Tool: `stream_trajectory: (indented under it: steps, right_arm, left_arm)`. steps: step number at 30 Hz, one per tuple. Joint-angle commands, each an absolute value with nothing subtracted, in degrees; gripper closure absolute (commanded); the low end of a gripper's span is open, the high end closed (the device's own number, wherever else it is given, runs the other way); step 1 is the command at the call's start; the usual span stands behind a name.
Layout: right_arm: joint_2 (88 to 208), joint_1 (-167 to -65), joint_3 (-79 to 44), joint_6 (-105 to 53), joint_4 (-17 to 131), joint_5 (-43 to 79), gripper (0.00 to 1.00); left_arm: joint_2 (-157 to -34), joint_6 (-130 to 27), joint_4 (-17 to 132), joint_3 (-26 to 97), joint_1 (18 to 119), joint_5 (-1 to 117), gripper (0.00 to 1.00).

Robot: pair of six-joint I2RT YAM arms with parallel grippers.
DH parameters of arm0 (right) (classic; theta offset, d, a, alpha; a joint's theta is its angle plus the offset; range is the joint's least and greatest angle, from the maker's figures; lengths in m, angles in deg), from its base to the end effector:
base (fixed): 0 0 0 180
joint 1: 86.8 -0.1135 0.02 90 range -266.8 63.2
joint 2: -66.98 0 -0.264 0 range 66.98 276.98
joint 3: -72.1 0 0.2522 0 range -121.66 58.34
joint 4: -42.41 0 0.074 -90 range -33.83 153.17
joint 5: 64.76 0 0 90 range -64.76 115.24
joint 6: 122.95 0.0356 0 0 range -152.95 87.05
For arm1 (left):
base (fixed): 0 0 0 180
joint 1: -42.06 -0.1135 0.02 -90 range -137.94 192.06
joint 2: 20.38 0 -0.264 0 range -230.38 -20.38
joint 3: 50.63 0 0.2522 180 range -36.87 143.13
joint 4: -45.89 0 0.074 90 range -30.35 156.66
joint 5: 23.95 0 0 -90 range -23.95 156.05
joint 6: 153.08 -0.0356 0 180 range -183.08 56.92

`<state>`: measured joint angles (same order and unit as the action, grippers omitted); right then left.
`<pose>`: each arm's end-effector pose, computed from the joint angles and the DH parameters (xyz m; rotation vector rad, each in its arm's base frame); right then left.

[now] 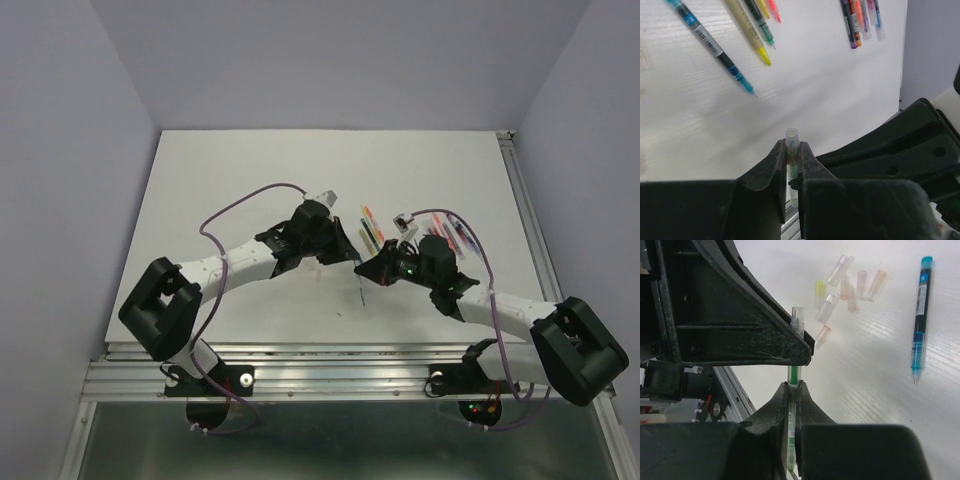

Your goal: Open the pen caps

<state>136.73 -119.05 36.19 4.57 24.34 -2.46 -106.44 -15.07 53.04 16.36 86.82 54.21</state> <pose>0.1938 0.1419 0.1921 -0.2787 2.0000 1.2606 0.2348 -0.2431 0.2464 0.0810 2.2460 -1.1708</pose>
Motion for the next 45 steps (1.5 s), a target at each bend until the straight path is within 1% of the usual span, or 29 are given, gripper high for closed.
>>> stream_trajectory:
  steps: [1,5,10,11,13,16,18,19,21,23,25,26,27,28,29,34,37,40,45]
  right_arm:
    - [136.6,-127.1,35.8,4.3,30.3,-9.8,0.99]
    - [135.1,-131.0,37.8,7.7,31.2,-11.4,0.99]
    - [131.5,-131.4,39.3,9.1,34.0,-10.9,0.99]
    - [131.1,-131.4,39.2,9.4,34.6,-10.8,0.99]
    - [130.4,-131.4,38.8,9.6,35.4,-11.0,0.99]
    - [129.5,-131.4,36.6,9.5,40.8,-5.4,0.99]
    - [130.1,-131.4,34.7,8.0,46.2,-1.1,0.99]
    - [130.6,-131.3,31.8,7.3,48.3,3.4,0.99]
    - [132.7,-130.5,29.1,4.9,53.5,9.9,0.99]
    - [134.1,-128.1,25.4,2.1,55.9,12.7,0.99]
    - [136.8,-126.4,22.9,-0.2,59.0,17.7,0.99]
    - [137.8,-124.9,19.8,-1.6,59.9,19.6,0.99]
    - [140.7,-124.5,17.9,-4.5,63.6,24.1,0.99]
    - [142.0,-124.2,15.8,-6.1,65.0,26.8,0.99]
    - [143.4,-124.0,13.1,-9.3,65.7,29.3,0.99]
    - [152.0,-121.7,6.6,-18.3,64.5,28.1,0.99]
    - [155.7,-121.7,1.1,-22.5,66.6,28.5,0.99]
    - [159.3,-121.7,-2.4,-25.7,66.6,31.3,0.99]
    - [165.6,-121.3,-6.9,-28.1,68.5,31.8,0.99]
  left_arm:
    - [-108.8,-12.2,45.7,24.8,82.2,58.9,1.00]
    - [-108.1,-11.5,45.8,26.2,79.9,63.4,1.00]
    - [-105.5,-11.0,46.9,26.4,76.0,65.6,1.00]
    - [-104.8,-10.9,47.2,26.4,75.5,68.1,1.00]
    - [-104.3,-11.0,47.2,25.8,74.1,68.9,1.00]
    - [-104.2,-13.6,47.6,25.5,72.5,67.4,1.00]
    - [-104.8,-15.3,51.7,26.1,71.9,67.5,1.00]
    - [-105.1,-17.4,53.6,26.6,72.0,68.0,1.00]
    - [-105.5,-19.7,58.6,26.2,71.9,69.1,1.00]
    - [-105.6,-22.3,62.7,24.1,72.0,70.4,1.00]
    - [-105.0,-23.0,64.3,20.7,72.0,71.3,1.00]
    - [-104.6,-23.1,64.8,19.4,72.0,71.8,1.00]
    - [-103.4,-23.3,65.0,16.4,72.0,72.5,0.98]
    - [-102.7,-23.3,65.0,15.1,72.0,72.8,0.94]
    - [-101.6,-23.4,64.9,13.8,72.0,73.3,0.92]
    - [-99.6,-23.8,64.1,7.1,72.0,73.5,0.90]
    - [-99.1,-24.1,61.8,5.1,72.0,71.9,0.89]
    - [-99.6,-24.3,60.0,4.4,72.0,69.7,0.89]
    - [-101.6,-24.2,58.2,3.9,72.1,67.9,0.89]
